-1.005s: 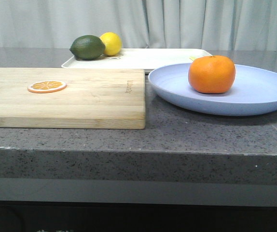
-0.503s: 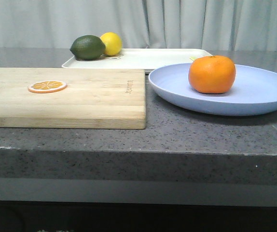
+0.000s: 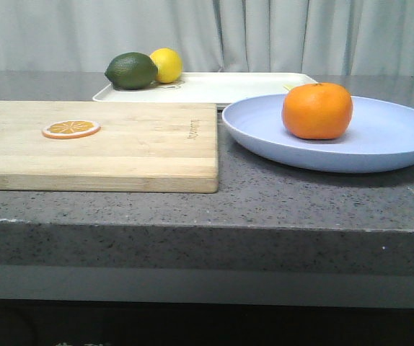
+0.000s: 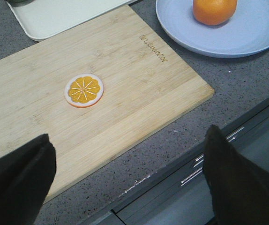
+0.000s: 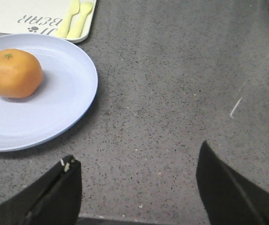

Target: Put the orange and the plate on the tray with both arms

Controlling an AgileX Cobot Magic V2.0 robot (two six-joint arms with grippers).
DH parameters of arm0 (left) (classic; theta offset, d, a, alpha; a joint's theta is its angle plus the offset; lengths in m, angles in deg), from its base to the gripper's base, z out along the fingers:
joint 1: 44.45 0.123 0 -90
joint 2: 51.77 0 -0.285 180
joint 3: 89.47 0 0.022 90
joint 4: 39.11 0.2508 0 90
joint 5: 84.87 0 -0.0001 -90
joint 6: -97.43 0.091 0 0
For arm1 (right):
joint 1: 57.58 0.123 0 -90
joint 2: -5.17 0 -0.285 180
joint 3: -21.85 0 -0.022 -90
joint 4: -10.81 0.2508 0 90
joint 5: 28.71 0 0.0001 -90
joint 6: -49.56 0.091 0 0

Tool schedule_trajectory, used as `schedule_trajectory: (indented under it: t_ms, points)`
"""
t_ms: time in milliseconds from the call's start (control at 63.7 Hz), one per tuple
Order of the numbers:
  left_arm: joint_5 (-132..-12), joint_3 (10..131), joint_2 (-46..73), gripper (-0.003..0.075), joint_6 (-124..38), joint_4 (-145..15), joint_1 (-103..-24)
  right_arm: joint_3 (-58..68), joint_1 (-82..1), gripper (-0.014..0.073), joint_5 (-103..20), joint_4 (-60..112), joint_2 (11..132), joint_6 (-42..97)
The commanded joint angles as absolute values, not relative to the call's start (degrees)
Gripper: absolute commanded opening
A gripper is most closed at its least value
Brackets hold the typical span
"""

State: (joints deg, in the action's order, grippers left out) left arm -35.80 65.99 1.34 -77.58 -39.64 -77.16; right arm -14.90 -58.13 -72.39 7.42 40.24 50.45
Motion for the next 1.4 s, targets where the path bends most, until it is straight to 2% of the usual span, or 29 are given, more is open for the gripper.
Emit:
schedule_trajectory:
  t_ms: [0, 204, 377, 628, 848, 1383]
  points:
    - [-39.61, 67.36, 0.96, 0.0621, -78.22, -39.55, -77.03, -10.74, -58.40, 0.0531, -69.34, 9.24, 42.64, 50.35]
    - [-39.73, 67.36, 0.96, 0.0621, -78.22, -39.55, -77.03, -2.77, -58.40, 0.0531, -79.46, 10.81, 52.50, 50.30]
    - [-39.73, 67.36, 0.96, 0.0621, -78.22, -39.51, -77.03, 3.05, -58.40, 0.0531, -82.78, 10.81, 62.37, 50.12]
    - [-39.83, 67.36, 0.96, 0.0621, -78.22, -39.11, -77.03, 8.15, -58.86, 0.0531, -83.53, 13.67, 78.28, 49.95]
    - [-39.83, 67.36, 0.96, 0.0621, -78.22, -39.51, -77.03, 8.75, -60.38, 0.0531, -82.13, 22.02, 87.31, 47.59]
    - [-40.07, 67.36, 0.96, 0.0621, -78.22, -39.51, -77.03, 8.75, -62.55, 0.0531, -75.94, 39.70, 97.70, 42.57]
